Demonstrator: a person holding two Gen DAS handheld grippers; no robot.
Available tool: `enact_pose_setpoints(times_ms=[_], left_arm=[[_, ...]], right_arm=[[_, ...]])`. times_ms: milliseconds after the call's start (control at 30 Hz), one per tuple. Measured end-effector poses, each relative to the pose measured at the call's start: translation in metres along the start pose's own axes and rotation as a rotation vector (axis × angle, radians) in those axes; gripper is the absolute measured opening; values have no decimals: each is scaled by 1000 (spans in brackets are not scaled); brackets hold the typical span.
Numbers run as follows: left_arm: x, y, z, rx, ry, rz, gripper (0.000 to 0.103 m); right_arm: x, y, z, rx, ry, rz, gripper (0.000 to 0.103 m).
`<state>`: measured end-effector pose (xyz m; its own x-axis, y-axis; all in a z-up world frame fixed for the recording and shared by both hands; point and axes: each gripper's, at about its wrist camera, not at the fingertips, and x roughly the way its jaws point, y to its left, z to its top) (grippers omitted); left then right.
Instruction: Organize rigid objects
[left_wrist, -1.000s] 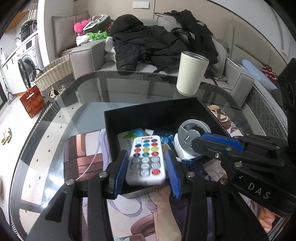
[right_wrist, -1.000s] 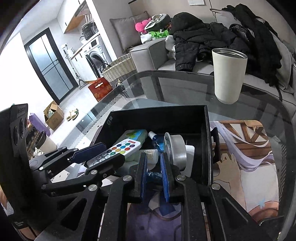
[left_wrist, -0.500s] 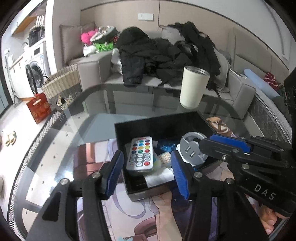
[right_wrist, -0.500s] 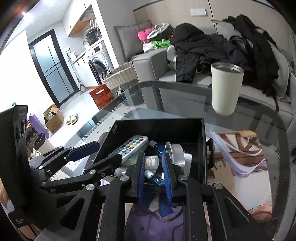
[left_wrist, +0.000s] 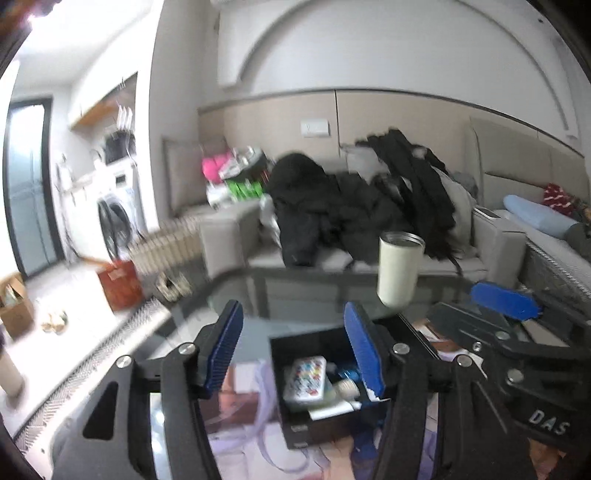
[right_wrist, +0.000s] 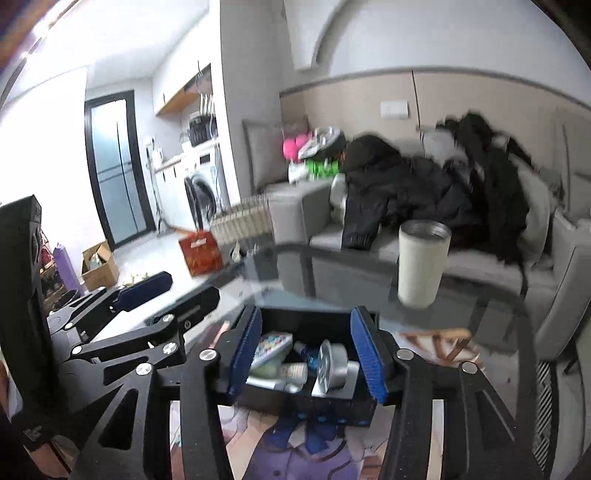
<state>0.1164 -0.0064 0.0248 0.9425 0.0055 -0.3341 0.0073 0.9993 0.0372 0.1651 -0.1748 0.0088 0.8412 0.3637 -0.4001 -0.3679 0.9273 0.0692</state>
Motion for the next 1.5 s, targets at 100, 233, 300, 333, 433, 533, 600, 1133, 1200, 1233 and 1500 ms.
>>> enact_pose_setpoints(times_ms=[100, 233, 300, 333, 433, 533, 600, 1133, 1200, 1233, 1500], left_arm=[[-6, 9, 2, -29, 20, -24, 61], [-17, 19, -8, -92, 39, -20, 87], [-26, 18, -15, -88, 3, 9, 93], [-32, 18, -18, -69, -20, 18, 94], [-42, 14, -23, -33, -65, 25, 99], [-49, 12, -26, -25, -90, 38, 103], [-51, 11, -28, -30, -86, 34, 103], [-56, -3, -78, -24, 37, 45, 103], [-56, 0, -82, -49, 60, 50, 103], [-55, 0, -83, -54, 68, 55, 103], [-50, -1, -86, -59, 88, 50, 103]], right_arm=[[-12, 1, 1, -5, -50, -25, 67], [-29, -5, -6, 40, -121, -72, 96], [-36, -5, -10, 34, -146, -91, 100], [-39, -4, -12, 18, -152, -88, 101], [-44, -4, -18, -11, -131, -82, 101], [-47, -10, -24, 17, -106, -96, 102], [-48, -13, -29, 28, -94, -119, 102], [-66, -8, -84, -38, -103, -165, 102], [-63, -12, -88, -25, -77, -171, 102], [-62, -15, -90, -9, -69, -174, 102], [-59, -21, -96, 10, -44, -171, 102]])
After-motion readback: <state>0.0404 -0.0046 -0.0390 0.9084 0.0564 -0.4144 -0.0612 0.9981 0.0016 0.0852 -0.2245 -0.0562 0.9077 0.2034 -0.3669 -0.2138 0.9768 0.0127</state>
